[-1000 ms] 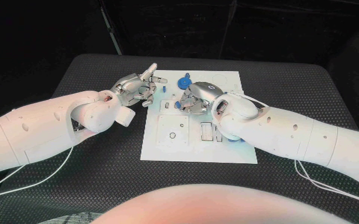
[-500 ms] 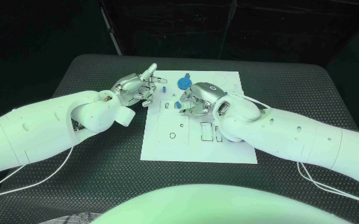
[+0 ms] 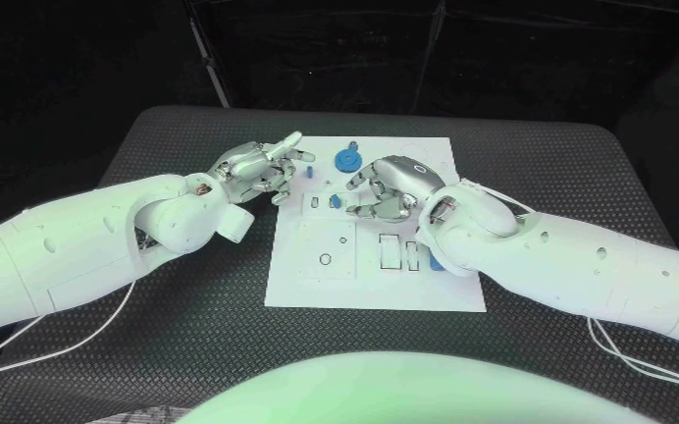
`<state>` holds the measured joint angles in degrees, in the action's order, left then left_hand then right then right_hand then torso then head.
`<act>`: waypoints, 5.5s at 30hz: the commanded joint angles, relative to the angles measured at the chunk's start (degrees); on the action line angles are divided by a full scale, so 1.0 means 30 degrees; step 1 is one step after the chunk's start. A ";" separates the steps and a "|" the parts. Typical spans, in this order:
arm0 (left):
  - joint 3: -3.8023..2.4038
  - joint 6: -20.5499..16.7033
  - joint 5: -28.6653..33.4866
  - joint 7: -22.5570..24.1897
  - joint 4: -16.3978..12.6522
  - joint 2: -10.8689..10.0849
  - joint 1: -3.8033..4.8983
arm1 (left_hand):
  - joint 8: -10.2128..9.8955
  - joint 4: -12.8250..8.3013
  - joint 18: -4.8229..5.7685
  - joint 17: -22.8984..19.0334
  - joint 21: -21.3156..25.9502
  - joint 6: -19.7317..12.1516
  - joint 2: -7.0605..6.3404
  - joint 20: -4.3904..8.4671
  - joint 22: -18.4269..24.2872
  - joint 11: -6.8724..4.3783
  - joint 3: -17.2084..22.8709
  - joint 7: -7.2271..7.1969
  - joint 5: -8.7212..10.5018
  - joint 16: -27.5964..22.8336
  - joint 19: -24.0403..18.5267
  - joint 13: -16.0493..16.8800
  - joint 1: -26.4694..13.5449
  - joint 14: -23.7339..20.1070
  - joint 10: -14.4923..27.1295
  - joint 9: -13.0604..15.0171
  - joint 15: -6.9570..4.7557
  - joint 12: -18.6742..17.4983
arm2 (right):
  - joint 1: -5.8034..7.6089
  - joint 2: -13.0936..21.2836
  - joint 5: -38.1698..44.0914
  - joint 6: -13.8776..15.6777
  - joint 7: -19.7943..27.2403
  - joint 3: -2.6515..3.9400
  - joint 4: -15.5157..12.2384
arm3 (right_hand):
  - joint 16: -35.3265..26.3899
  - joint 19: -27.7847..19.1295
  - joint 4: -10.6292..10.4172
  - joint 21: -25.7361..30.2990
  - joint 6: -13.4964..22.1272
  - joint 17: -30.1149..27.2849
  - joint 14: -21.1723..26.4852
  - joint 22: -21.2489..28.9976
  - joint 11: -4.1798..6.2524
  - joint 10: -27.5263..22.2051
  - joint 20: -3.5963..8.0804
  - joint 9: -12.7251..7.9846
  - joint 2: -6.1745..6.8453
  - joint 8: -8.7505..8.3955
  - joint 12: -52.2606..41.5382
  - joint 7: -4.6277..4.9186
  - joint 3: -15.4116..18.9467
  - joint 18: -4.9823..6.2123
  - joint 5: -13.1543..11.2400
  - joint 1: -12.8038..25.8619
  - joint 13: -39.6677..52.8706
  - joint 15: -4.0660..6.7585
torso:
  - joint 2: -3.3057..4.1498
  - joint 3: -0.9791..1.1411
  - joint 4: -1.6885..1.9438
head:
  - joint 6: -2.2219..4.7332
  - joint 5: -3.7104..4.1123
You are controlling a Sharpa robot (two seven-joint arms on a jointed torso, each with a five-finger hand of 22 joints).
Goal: Assemble the parts on the task board
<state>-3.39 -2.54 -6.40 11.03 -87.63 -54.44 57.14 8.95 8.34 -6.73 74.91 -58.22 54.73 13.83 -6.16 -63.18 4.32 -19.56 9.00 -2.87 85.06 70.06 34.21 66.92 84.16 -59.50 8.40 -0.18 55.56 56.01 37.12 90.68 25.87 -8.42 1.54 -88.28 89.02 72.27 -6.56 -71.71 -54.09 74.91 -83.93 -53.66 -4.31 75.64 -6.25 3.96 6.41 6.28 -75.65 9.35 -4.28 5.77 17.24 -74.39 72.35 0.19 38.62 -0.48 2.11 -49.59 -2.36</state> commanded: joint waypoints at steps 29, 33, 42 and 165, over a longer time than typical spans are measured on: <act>-0.0165 -0.0351 -2.4923 -0.0097 0.0099 0.1070 0.3188 | 0.0571 -0.4179 -0.1287 -0.3762 0.6728 0.0579 -0.2666 0.0126 0.5584 -0.0469 0.0455 -0.0608 0.0054 -0.5196 -0.2710 -0.2623 0.4706 -0.2104 0.0120 0.0206 -0.0170 -0.3208 | 0.1256 0.3453 -1.4249 0.1601 0.6665 0.1909 -0.1266 | -0.0724 -0.0717 -0.0121 0.0806 -0.0088 0.3210 -0.1539 0.1204 0.0009 -0.0904 0.0053 0.0023 -0.0861 0.0300 0.0754 -0.0059 -0.0068 0.0563 0.1084 -0.0482 -0.0991 -0.0052 | -0.0462 -0.0009 -0.0047 | 0.0446 0.0441; 0.0312 0.0433 -2.8115 -0.0771 0.0621 0.2044 0.4074 | 0.0584 -0.3900 -0.0911 -0.1220 0.4606 0.0686 -0.3135 0.0418 0.3956 -0.0782 0.0680 -0.0891 0.0052 -0.3023 -0.0926 -0.2008 0.4468 -0.0688 -0.0441 0.0179 -0.0459 -0.2142 | 0.1307 0.3379 -1.4299 0.1526 0.6697 0.1915 -0.0964 | -0.0728 -0.0719 -0.0128 0.0814 -0.0087 0.3206 -0.1538 0.1212 0.0010 -0.0899 0.0054 0.0022 -0.0866 0.0301 0.0753 -0.0059 -0.0062 0.0564 0.1078 -0.0477 -0.0991 -0.0051 | -0.0459 -0.0004 -0.0084 | 0.0461 0.0385; 0.2098 0.1674 -3.2728 -0.1659 0.2151 0.4227 0.5385 | 0.0500 -0.3304 -0.0051 0.2450 -0.0110 0.0697 -0.3858 0.0980 -0.0069 -0.1439 0.1775 -0.1303 0.0054 -0.0073 0.1590 0.2580 0.4312 0.0860 -0.2000 0.0081 -0.0971 0.2067 | 0.1423 0.3178 -1.4326 0.1396 0.6673 0.1918 -0.0568 | -0.0736 -0.0706 -0.0161 0.0821 -0.0083 0.3203 -0.1536 0.1203 0.0012 -0.0876 0.0059 0.0019 -0.0874 0.0305 0.0744 -0.0061 -0.0024 0.0560 0.1042 -0.0437 -0.0992 -0.0048 | -0.0372 -0.0003 -0.0173 | 0.0454 0.0376; 0.3779 0.3763 -3.4070 -0.1184 0.4560 0.7573 0.5374 | 0.0189 -0.0587 0.0953 0.5032 -0.5480 0.3348 -0.3445 0.1255 -0.5057 -0.1648 0.4123 -0.1816 0.0057 0.1645 0.3838 0.9491 0.3447 0.1946 -0.5554 -0.0026 -0.1207 0.6518 | 0.1478 0.2491 -1.4331 0.0625 0.6461 0.1922 0.0058 | -0.0762 -0.0612 -0.0319 0.0861 -0.0157 0.3199 -0.1547 0.1181 0.0048 -0.0669 0.0088 0.0031 -0.0987 0.0393 0.0598 -0.0103 0.0221 0.0544 0.0617 -0.0302 -0.0929 -0.0017 | -0.0423 0.0000 -0.0116 | -0.0136 0.0334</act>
<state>7.97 8.24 -109.05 7.89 -73.86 -31.79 73.21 9.78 6.31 -4.85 74.91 -74.41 64.63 3.65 -2.25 -74.91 -0.78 -7.23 3.49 -2.87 89.60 81.22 62.66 77.60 83.85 -75.26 8.40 -3.99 75.24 60.33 44.66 47.82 28.11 10.66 7.25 -88.03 87.01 70.53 -7.43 -69.41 -54.30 74.90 -83.93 -50.08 -4.40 73.28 -5.94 3.97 3.74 7.10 -73.77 9.14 -3.74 6.67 19.30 -75.39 69.48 0.20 37.36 -0.47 1.75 -50.01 -1.36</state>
